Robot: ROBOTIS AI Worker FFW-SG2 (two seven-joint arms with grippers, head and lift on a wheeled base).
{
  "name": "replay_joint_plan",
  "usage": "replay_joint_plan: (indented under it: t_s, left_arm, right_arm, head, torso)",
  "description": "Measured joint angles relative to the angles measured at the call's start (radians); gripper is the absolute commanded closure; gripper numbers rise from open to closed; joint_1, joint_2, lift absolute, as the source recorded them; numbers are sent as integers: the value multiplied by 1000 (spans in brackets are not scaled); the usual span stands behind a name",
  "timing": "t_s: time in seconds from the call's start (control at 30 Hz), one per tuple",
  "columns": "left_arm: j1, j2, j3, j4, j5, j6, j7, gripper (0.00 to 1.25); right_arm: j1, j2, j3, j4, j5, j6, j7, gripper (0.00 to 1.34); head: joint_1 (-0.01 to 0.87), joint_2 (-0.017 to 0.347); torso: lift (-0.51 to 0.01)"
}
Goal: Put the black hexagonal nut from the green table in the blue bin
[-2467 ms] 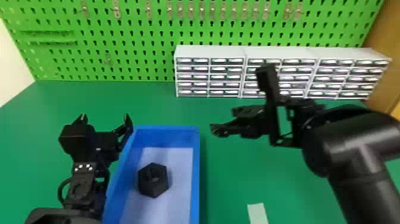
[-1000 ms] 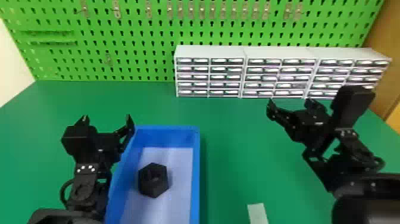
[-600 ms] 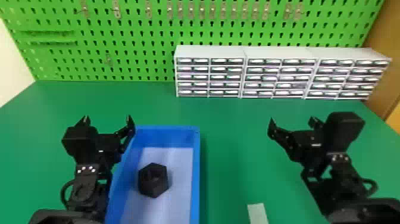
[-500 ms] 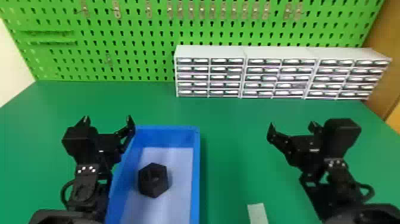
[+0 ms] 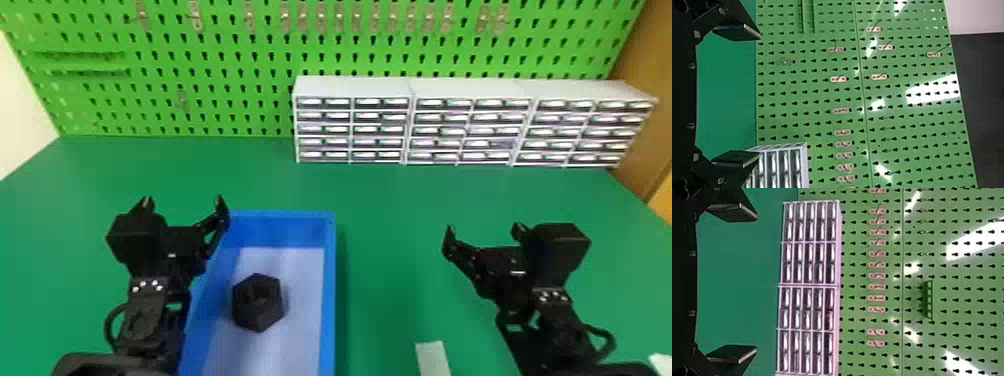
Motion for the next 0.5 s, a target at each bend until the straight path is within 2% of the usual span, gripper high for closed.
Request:
replay_joint_plan:
  t_s: [0.5]
  left_arm:
    - [20, 0, -5, -1, 7, 0, 3, 216]
  right_arm:
    - [3, -6, 3, 0, -5, 0, 0, 121]
  head:
    - [657, 57]
  torso:
    - [-95]
